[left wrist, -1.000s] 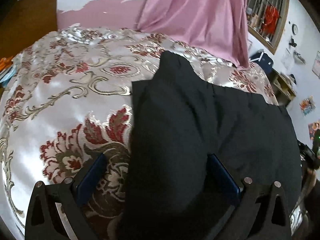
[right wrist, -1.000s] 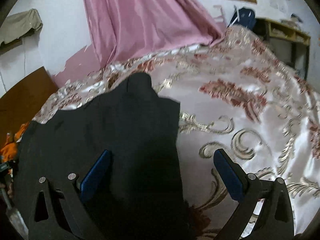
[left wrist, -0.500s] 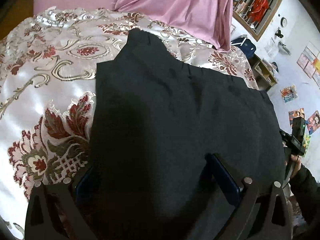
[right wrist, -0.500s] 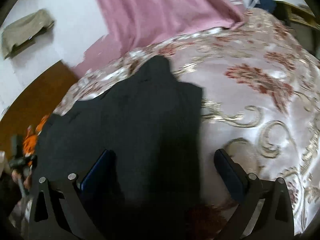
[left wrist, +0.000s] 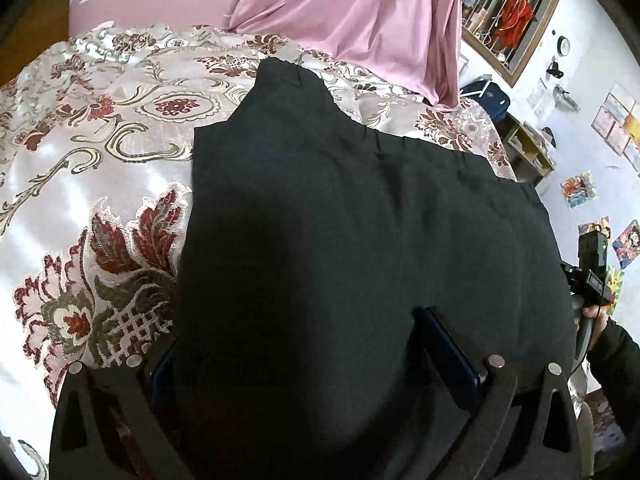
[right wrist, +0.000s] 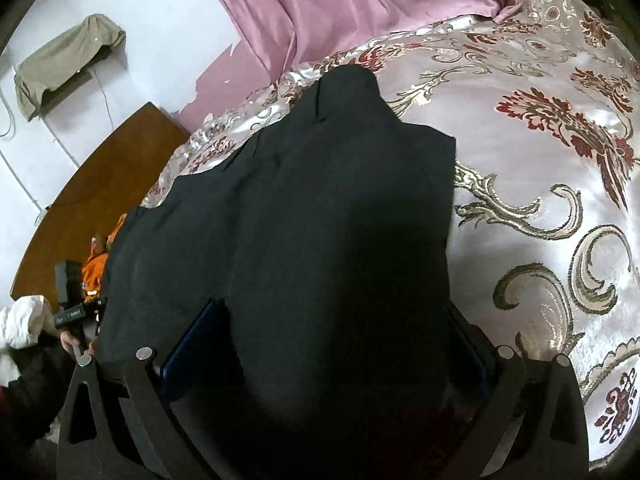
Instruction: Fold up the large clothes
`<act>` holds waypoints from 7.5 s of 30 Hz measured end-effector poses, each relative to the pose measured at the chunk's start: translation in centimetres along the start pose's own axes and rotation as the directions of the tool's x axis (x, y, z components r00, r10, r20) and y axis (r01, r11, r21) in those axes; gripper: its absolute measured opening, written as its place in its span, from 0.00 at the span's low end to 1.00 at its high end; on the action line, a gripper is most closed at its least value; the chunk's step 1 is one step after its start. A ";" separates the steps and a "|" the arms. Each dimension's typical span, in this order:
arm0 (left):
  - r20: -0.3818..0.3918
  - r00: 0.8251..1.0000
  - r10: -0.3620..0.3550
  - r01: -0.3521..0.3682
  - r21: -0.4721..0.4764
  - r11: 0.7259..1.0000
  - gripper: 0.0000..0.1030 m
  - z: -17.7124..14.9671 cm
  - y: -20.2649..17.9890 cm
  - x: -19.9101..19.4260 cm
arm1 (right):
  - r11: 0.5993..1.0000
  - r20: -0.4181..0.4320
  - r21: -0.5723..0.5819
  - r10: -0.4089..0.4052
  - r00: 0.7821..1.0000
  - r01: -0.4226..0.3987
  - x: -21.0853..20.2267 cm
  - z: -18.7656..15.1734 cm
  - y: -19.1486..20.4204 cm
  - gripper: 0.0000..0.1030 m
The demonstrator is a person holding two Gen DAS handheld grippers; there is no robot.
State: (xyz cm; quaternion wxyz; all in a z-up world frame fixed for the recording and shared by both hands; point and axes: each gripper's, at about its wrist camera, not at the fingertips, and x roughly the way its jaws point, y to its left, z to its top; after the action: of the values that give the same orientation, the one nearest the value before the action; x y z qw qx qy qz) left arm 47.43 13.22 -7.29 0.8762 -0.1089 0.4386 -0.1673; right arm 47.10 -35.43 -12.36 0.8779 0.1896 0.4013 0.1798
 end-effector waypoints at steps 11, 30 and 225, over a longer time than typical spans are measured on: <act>-0.078 0.997 -0.006 0.000 -0.074 0.997 0.96 1.1 -0.2 0.3 | 0.998 -0.044 -0.035 -0.045 0.998 0.043 0.0 0.6 1.2 0.87; 0.007 0.996 0.088 -0.087 -0.067 0.994 0.18 1.3 -6.5 -8.9 | 0.993 0.090 -0.109 -0.035 0.995 0.045 -8.6 0.0 10.7 0.15; 0.488 0.801 0.346 -0.410 0.029 0.911 1.00 -29.1 -21.8 -24.0 | 0.845 0.533 -0.284 -0.254 0.807 0.453 -22.1 -28.6 29.2 0.98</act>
State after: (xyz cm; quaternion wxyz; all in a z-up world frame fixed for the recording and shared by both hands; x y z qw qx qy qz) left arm 6.25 1.21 0.44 0.9771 0.0019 0.2122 0.0140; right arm 6.70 -15.13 -1.66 0.9864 -0.0347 0.1569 0.0351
